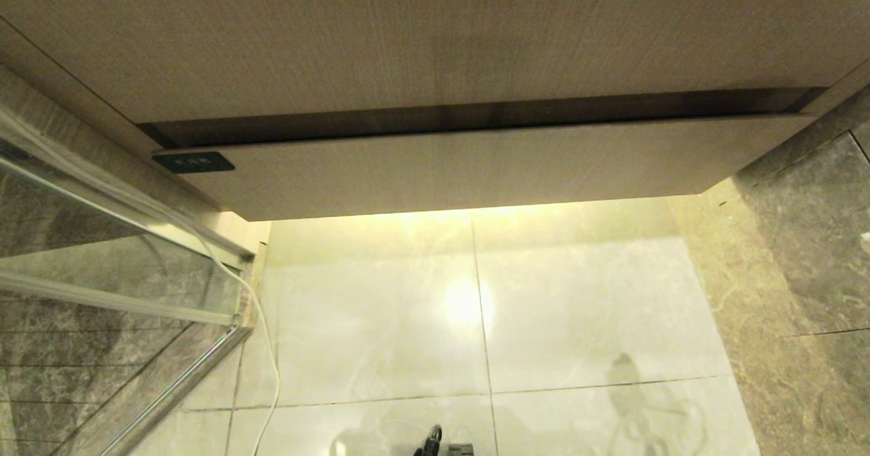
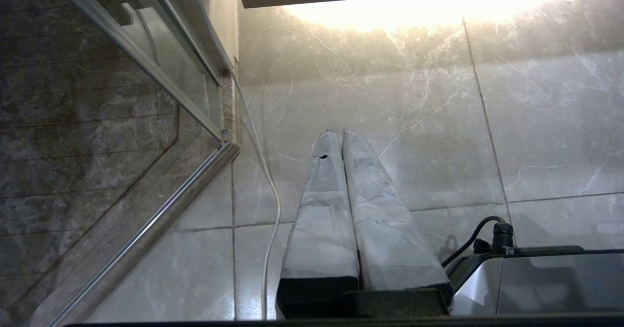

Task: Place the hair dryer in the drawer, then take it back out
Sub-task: Pull open the drawer

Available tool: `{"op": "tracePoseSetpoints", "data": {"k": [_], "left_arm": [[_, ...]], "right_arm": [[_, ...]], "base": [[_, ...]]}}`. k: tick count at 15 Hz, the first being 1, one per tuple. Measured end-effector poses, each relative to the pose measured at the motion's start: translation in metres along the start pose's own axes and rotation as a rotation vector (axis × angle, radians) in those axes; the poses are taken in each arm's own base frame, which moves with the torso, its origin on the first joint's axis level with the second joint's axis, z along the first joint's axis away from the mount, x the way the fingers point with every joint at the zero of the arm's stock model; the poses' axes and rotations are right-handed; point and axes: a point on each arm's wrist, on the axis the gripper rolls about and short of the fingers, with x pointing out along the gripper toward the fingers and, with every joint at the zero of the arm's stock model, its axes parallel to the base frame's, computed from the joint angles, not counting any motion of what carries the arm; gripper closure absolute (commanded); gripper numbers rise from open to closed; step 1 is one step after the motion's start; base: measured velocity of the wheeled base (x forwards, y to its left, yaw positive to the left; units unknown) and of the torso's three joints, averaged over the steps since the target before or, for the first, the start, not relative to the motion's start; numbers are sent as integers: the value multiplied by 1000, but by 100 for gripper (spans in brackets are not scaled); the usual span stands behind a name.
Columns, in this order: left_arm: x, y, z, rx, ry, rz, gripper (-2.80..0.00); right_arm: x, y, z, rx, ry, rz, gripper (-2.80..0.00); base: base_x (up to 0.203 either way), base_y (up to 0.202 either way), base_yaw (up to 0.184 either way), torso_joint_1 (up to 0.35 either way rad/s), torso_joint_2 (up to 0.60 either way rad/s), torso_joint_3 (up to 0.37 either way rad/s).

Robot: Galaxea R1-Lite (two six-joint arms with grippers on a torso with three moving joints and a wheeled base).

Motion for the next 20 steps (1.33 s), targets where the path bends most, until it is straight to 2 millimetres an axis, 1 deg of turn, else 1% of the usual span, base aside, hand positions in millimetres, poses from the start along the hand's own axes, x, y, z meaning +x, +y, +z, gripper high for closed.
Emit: {"op": "tracePoseSetpoints", "data": {"k": [4,7,8,10,13,15,18,20], "left_arm": [[0,0,0,1,0,0,0],[0,0,0,1,0,0,0],[0,0,0,1,0,0,0],[0,0,0,1,0,0,0],[0,0,0,0,0,0,0],[0,0,0,0,0,0,0],[0,0,0,0,0,0,0],[0,0,0,1,0,0,0]], "right_arm": [[-32,10,9,-158,-44,-12,0],[-56,16,15,-198,-57,-34,0],[-63,18,16,-217,-57,-50,-280],[-70,20,19,-251,-71,-60,-280],[-72,21,22,-306,-97,-25,-280],[-69,23,21,-318,-102,27,-280],[-60,26,11,-293,-15,96,-280],[-50,24,9,-266,25,117,-280]], "base": [[0,0,0,0,0,0],[0,0,0,0,0,0],[0,0,0,0,0,0],[0,0,0,0,0,0],[0,0,0,0,0,0],[0,0,0,0,0,0],[0,0,0,0,0,0],[0,0,0,0,0,0]]}}
